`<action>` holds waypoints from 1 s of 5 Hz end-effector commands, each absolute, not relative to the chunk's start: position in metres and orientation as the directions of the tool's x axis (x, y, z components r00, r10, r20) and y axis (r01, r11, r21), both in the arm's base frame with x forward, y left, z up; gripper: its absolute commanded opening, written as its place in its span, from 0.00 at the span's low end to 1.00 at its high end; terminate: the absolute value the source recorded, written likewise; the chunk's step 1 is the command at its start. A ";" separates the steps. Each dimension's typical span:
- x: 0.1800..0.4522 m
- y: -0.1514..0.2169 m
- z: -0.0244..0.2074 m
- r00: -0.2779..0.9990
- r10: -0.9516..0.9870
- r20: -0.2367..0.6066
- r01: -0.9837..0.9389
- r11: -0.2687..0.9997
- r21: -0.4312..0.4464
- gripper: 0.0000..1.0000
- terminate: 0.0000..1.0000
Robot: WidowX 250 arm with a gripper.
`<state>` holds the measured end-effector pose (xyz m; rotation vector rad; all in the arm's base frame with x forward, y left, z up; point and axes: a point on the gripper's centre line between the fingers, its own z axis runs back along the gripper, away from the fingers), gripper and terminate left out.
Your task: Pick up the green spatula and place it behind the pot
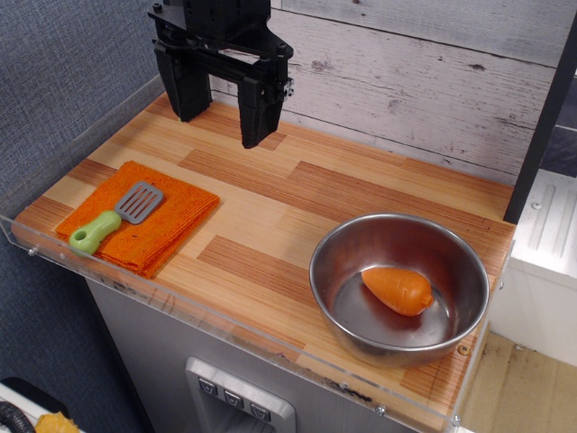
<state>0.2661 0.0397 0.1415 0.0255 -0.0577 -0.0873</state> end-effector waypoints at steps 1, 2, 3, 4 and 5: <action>0.266 0.040 0.141 0.995 -0.088 0.057 0.086 0.996 0.028 1.00 0.00; 0.235 0.066 0.139 0.996 -0.059 0.064 0.061 0.998 -0.024 1.00 0.00; 0.200 0.101 0.134 0.999 0.042 0.017 -0.040 0.996 -0.076 1.00 0.00; 0.176 0.133 0.121 0.992 0.127 0.024 -0.125 0.990 -0.071 1.00 0.00; 0.179 0.160 0.093 0.996 0.027 0.089 -0.027 1.000 -0.002 1.00 0.00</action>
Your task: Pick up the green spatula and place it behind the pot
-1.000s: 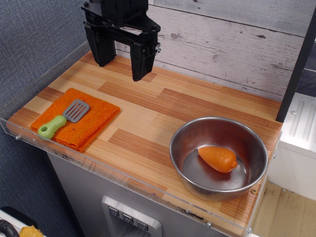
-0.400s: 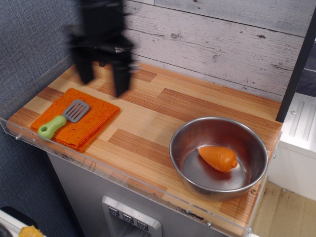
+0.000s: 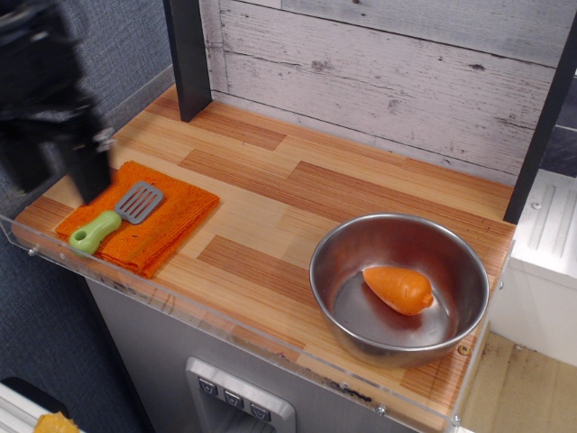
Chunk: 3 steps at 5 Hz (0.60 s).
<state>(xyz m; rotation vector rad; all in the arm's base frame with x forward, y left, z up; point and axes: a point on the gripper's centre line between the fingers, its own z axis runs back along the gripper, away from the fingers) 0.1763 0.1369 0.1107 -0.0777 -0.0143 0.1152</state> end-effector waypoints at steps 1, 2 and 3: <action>0.193 0.167 0.075 0.990 -0.089 0.110 0.086 0.996 0.026 1.00 0.00; 0.213 0.168 0.063 0.966 -0.226 0.126 0.221 0.974 0.049 1.00 0.00; 0.227 0.173 0.055 0.968 -0.222 0.120 0.217 0.975 0.047 1.00 0.00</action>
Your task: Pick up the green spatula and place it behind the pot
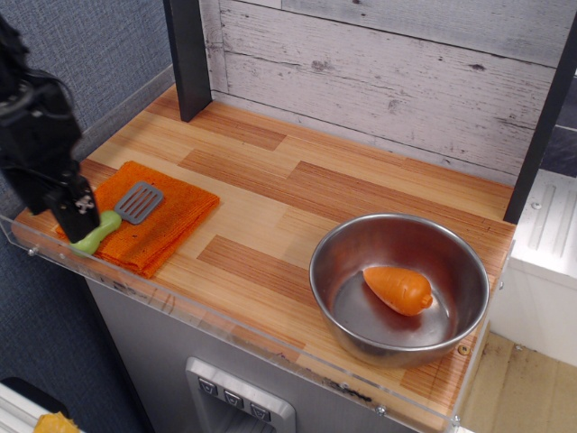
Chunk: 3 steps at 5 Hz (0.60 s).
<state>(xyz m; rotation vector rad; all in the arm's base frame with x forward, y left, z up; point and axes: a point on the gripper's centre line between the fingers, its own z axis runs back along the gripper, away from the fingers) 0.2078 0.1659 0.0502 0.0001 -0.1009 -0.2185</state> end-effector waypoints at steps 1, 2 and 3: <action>0.238 0.175 0.051 0.971 -0.211 0.113 0.206 0.977 0.054 1.00 0.00; 0.243 0.174 0.047 0.979 -0.189 0.080 0.184 0.981 0.062 1.00 0.00; 0.245 0.170 0.044 0.980 -0.191 0.055 0.186 0.979 0.080 1.00 0.00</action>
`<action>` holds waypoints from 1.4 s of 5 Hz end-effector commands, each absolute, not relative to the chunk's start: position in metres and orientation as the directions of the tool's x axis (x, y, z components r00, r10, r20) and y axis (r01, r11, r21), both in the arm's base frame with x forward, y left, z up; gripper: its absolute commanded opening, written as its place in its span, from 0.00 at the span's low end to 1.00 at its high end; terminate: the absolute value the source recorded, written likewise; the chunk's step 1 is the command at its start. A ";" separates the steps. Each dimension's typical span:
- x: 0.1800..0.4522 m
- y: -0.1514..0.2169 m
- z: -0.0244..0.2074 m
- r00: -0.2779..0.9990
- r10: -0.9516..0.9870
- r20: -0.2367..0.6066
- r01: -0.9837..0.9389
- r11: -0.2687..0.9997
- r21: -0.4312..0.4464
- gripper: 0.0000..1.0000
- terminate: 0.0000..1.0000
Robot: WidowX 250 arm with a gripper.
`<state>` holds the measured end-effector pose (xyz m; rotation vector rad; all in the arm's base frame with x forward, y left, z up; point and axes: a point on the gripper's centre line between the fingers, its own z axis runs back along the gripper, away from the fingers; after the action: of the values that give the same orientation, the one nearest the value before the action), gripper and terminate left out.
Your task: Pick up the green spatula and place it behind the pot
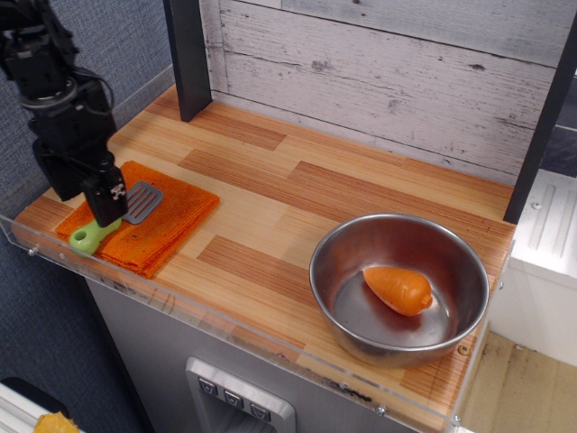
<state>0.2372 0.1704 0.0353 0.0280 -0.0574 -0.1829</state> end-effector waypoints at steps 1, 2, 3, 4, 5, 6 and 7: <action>0.245 0.165 0.040 0.980 -0.194 0.035 0.190 0.978 0.088 1.00 0.00; 0.245 0.163 0.035 0.980 -0.200 0.022 0.198 0.977 0.086 1.00 0.00; 0.242 0.162 0.028 0.980 -0.201 -0.002 0.200 0.976 0.082 1.00 0.00; 0.243 0.158 0.024 0.978 -0.208 -0.007 0.208 0.976 0.068 1.00 0.00; 0.243 0.156 0.023 0.976 -0.217 -0.013 0.217 0.974 0.065 1.00 0.00; 0.243 0.156 0.020 0.977 -0.210 -0.029 0.212 0.975 0.065 0.00 0.00; 0.242 0.155 0.019 0.978 -0.208 -0.031 0.209 0.976 0.063 0.00 0.00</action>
<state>0.2381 0.1562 0.0132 0.0502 0.0411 -0.2022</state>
